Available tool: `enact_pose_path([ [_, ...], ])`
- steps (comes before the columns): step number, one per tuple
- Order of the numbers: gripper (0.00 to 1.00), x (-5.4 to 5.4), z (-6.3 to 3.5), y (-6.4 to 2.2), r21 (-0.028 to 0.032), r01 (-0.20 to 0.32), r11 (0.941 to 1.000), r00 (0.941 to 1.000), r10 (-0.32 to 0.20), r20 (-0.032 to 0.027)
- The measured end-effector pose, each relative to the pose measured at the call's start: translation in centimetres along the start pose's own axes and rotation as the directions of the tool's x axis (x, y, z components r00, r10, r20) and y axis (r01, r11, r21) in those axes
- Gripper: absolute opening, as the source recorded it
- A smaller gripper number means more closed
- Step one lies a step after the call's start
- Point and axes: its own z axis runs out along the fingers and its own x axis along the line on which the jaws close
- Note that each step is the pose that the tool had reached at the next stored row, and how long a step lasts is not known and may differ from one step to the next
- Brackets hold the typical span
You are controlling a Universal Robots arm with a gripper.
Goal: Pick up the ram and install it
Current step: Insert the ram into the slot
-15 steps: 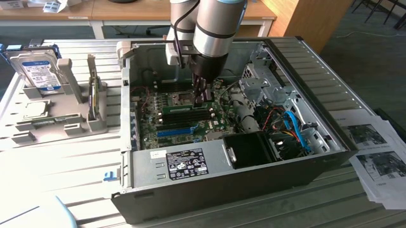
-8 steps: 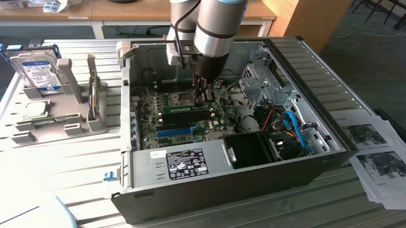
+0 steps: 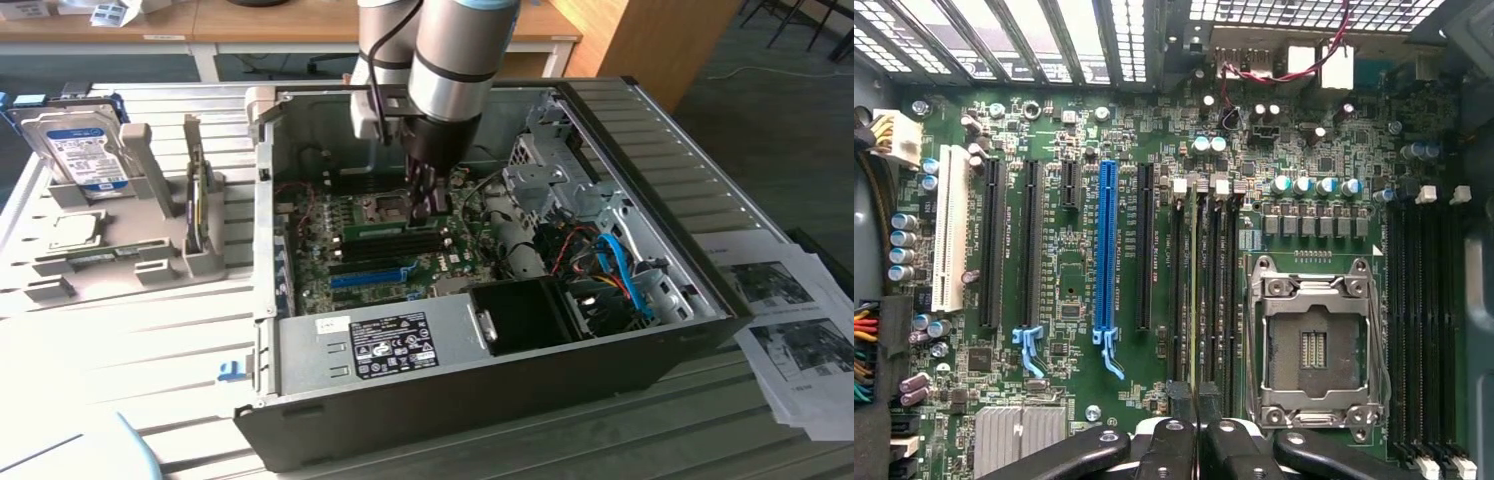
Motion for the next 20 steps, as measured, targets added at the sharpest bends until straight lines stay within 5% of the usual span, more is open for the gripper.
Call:
enact_pose_path([
  [20,0.11,0.37,0.25,-0.02,0.0,0.0,1.0,1.0,0.0,0.0001],
])
